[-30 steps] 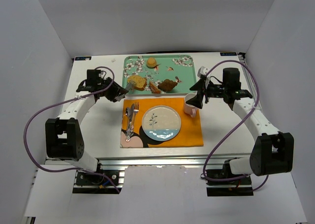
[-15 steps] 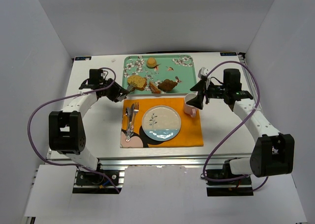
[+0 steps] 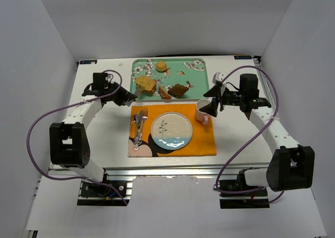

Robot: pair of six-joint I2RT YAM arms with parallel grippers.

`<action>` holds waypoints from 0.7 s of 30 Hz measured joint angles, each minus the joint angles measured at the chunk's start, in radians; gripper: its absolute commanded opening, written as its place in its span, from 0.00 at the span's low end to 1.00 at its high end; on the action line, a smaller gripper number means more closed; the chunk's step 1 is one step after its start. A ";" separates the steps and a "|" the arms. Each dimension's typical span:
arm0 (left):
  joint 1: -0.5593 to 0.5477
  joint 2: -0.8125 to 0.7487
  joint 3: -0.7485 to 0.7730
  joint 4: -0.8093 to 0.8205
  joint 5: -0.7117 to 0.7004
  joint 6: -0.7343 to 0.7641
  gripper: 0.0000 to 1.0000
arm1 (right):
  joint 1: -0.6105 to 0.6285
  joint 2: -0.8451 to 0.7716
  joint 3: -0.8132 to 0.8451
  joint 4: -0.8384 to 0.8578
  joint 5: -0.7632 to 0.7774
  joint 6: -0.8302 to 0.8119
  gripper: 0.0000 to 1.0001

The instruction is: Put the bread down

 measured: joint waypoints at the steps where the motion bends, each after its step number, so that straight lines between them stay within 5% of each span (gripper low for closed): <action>1: 0.000 -0.020 0.000 -0.003 0.003 0.005 0.00 | -0.001 -0.002 0.000 0.000 -0.001 -0.002 0.83; 7: 0.001 -0.295 -0.057 -0.027 0.034 0.086 0.00 | -0.006 -0.009 0.000 -0.001 -0.003 -0.007 0.83; 15: -0.027 -0.842 -0.393 -0.055 0.128 0.077 0.00 | -0.009 -0.009 0.000 0.000 -0.008 -0.011 0.83; 21: -0.051 -0.988 -0.493 -0.196 0.149 0.026 0.00 | -0.011 -0.002 0.000 -0.001 -0.021 -0.011 0.83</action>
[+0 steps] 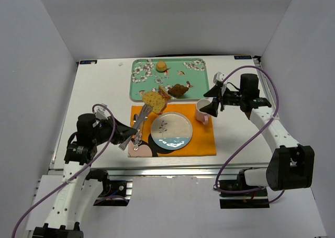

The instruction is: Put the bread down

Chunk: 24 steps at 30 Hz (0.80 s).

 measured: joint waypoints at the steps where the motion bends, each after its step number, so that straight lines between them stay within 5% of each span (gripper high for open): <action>1: 0.000 -0.003 -0.001 -0.019 0.000 0.000 0.00 | 0.000 0.004 0.000 0.000 -0.002 0.000 0.83; 9: -0.045 0.129 -0.001 -0.135 -0.015 0.076 0.02 | 0.000 0.024 0.000 -0.002 -0.005 0.001 0.83; 16: -0.227 0.284 0.007 -0.085 -0.072 0.079 0.05 | 0.000 0.024 0.000 -0.002 -0.004 0.000 0.83; 20: -0.286 0.359 0.040 -0.059 -0.101 0.087 0.24 | 0.000 0.024 0.000 -0.006 -0.003 -0.001 0.83; 22: -0.292 0.377 0.060 -0.064 -0.113 0.105 0.42 | 0.000 0.024 0.000 -0.006 0.000 -0.003 0.83; 24: -0.294 0.385 0.081 -0.076 -0.134 0.118 0.46 | 0.000 0.024 0.000 -0.007 0.000 -0.006 0.83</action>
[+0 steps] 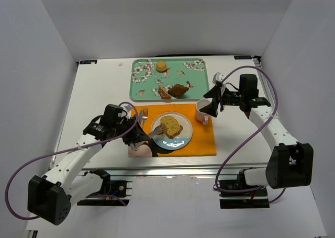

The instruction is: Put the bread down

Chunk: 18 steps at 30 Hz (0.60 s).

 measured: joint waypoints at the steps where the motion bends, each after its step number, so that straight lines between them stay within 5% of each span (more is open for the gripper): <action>1: 0.000 0.000 0.009 -0.006 -0.007 0.003 0.46 | 0.000 0.000 0.000 0.000 0.000 -0.002 0.83; 18: 0.007 0.119 0.205 0.083 -0.120 -0.035 0.45 | 0.000 -0.002 0.000 -0.002 -0.001 -0.017 0.83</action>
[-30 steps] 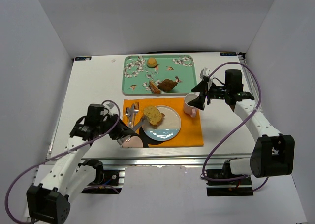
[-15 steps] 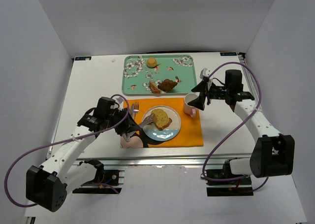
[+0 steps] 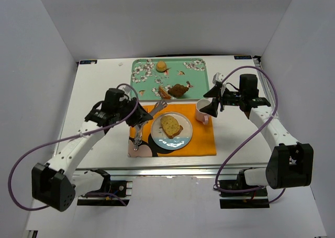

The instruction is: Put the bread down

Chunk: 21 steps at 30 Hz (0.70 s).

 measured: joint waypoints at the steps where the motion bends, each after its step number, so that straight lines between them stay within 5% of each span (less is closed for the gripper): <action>1: 0.002 0.027 0.011 0.024 -0.007 -0.008 0.45 | 0.000 0.000 0.000 0.000 0.000 0.000 0.83; 11: 0.029 0.428 0.269 0.037 -0.083 -0.061 0.43 | 0.000 -0.042 -0.044 0.004 0.001 0.000 0.83; 21: 0.029 0.465 0.347 0.031 -0.084 -0.099 0.45 | 0.000 -0.074 -0.092 0.023 0.002 0.000 0.83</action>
